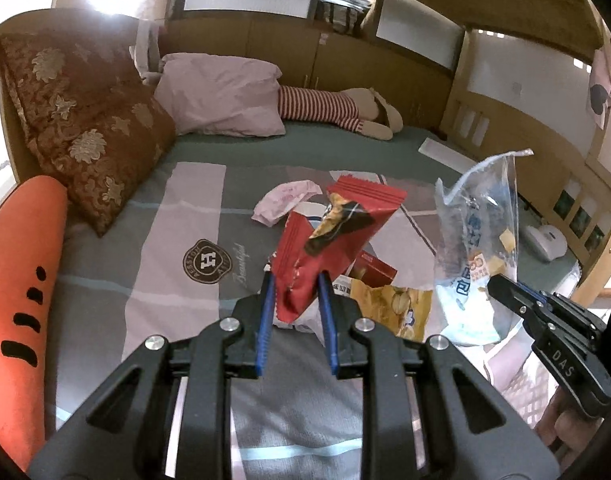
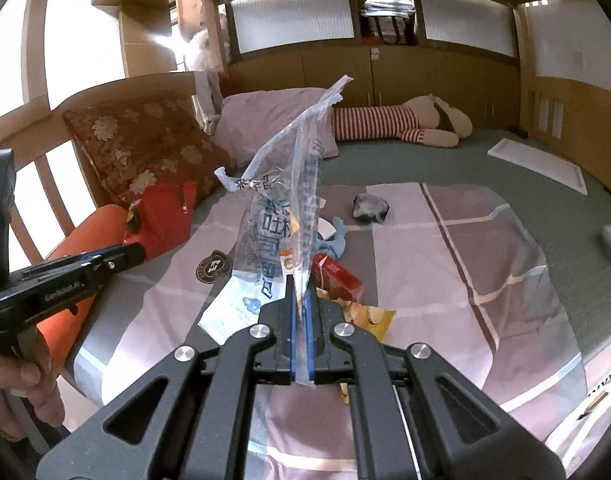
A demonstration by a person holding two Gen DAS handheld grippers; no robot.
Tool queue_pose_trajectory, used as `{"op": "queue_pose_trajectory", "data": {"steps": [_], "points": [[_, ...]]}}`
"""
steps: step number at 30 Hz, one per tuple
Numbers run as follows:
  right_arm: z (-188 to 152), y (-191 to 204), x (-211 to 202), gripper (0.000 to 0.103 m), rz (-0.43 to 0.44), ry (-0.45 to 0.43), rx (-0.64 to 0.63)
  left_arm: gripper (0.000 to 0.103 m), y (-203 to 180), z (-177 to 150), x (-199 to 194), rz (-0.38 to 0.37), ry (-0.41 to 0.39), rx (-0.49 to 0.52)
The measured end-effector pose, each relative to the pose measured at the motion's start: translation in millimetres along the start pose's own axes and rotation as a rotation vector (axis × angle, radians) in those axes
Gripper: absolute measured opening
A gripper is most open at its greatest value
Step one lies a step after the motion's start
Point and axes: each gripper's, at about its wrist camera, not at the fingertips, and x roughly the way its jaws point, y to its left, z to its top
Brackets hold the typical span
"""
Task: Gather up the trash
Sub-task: 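Lift the red wrapper with the left tool while the right tool lifts the clear bag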
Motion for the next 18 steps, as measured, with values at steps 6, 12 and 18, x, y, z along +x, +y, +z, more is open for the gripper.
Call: {"op": "queue_pose_trajectory", "data": {"steps": [6, 12, 18], "points": [[0.9, 0.1, 1.3, 0.005, -0.003, 0.006, 0.008, 0.022, -1.4, -1.6, 2.1, 0.005, 0.011, 0.010], [1.4, -1.0, 2.8, 0.005, 0.001, 0.009, 0.001, 0.022, -0.2, -2.0, 5.4, 0.006, 0.021, 0.011], [0.9, -1.4, 2.6, 0.005, 0.003, 0.010, -0.002, 0.022, -1.1, -2.4, 7.7, 0.006, 0.033, 0.014]]}}
